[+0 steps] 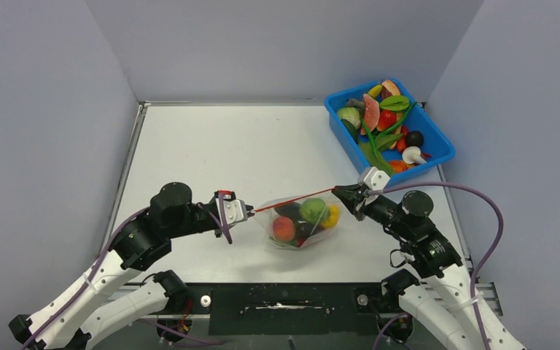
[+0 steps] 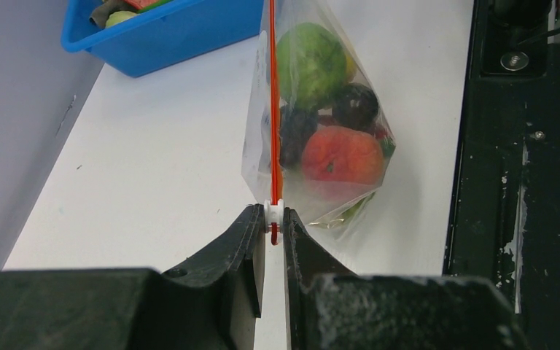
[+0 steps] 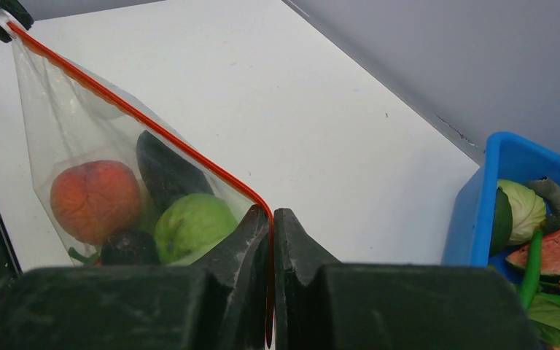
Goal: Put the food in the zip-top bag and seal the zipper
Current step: Zip the zipper food storage bag at the center of the board, then place the zipper food storage bag at the center of the board, then reset both arms
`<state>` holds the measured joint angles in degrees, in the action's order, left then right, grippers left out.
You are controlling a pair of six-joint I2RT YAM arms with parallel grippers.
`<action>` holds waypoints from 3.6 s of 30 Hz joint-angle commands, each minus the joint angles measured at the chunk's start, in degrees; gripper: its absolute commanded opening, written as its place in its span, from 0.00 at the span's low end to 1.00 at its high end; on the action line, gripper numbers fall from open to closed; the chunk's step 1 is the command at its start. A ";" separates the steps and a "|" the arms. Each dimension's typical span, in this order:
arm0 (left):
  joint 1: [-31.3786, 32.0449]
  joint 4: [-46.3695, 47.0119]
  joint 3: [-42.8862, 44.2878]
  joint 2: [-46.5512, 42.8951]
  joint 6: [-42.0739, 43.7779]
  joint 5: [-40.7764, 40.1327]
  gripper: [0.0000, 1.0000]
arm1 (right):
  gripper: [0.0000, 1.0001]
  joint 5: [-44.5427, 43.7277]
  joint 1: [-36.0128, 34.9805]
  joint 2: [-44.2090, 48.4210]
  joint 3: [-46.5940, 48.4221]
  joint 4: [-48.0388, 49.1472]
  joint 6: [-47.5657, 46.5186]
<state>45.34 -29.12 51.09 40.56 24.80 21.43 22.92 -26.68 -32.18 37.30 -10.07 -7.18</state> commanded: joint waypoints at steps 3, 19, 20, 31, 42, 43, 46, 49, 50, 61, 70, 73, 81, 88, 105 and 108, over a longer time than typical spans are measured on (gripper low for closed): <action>-0.33 3.01 -4.45 -3.47 -6.50 0.34 0.00 | 0.00 -11.96 2.56 2.41 -0.04 0.74 -1.30; -0.58 11.09 -7.95 2.50 -19.23 -14.75 0.00 | 0.26 -11.22 3.56 -19.10 1.60 20.14 -4.38; -0.79 11.41 -7.98 2.66 -19.76 -15.21 0.00 | 0.33 -10.96 3.65 -19.97 2.30 20.44 -4.34; -9.38 11.55 -4.34 10.52 -25.41 -16.34 0.00 | 0.72 -7.10 3.81 -17.18 3.17 20.32 -1.27; -25.47 13.50 -2.91 15.82 -30.79 -15.96 0.00 | 0.98 -2.96 3.82 -10.03 5.44 11.40 0.09; -25.81 13.03 -2.97 16.25 -31.50 -17.35 0.00 | 0.98 -2.67 3.78 -9.71 5.62 10.50 0.68; -27.43 12.65 -3.96 16.67 -34.40 -22.44 0.00 | 0.98 -4.55 3.81 -9.23 5.96 9.01 4.13; -30.43 12.98 -4.92 16.58 -36.46 -24.62 0.00 | 0.98 -8.42 3.77 -9.83 7.49 6.21 8.05; -31.40 13.26 -5.26 16.68 -37.15 -25.56 0.00 | 0.98 -9.39 3.82 -10.22 8.28 4.65 8.73; -36.92 15.17 -9.27 16.59 -46.97 -29.95 0.06 | 0.98 -22.13 3.86 -13.74 13.19 -2.64 24.89; -37.43 12.74 -6.94 13.89 -49.86 -31.38 0.53 | 0.98 -23.36 3.88 -15.38 15.43 -6.41 27.74; -37.43 11.84 -4.03 12.81 -51.31 -28.44 0.55 | 0.98 -23.01 3.84 -15.34 15.33 -6.31 28.63; -34.10 15.79 -0.05 8.12 -53.95 -16.90 0.61 | 0.98 -26.45 3.77 -14.85 14.84 -6.02 37.50; -30.76 25.77 -1.90 3.85 -53.70 -4.12 0.74 | 0.98 -29.07 3.91 -15.50 17.86 -10.76 43.03; -29.50 26.56 -3.88 3.81 -52.51 -8.60 0.75 | 0.98 -26.96 3.89 -10.36 14.55 -8.02 41.97; -29.47 26.19 -4.34 3.68 -53.19 -10.59 0.75 | 0.98 -26.96 3.90 -10.36 14.08 -7.88 42.18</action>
<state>15.68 -5.80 46.59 45.06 -28.08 13.37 -4.25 -22.92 -42.96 51.94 -20.95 34.63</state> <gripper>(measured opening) 0.750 0.977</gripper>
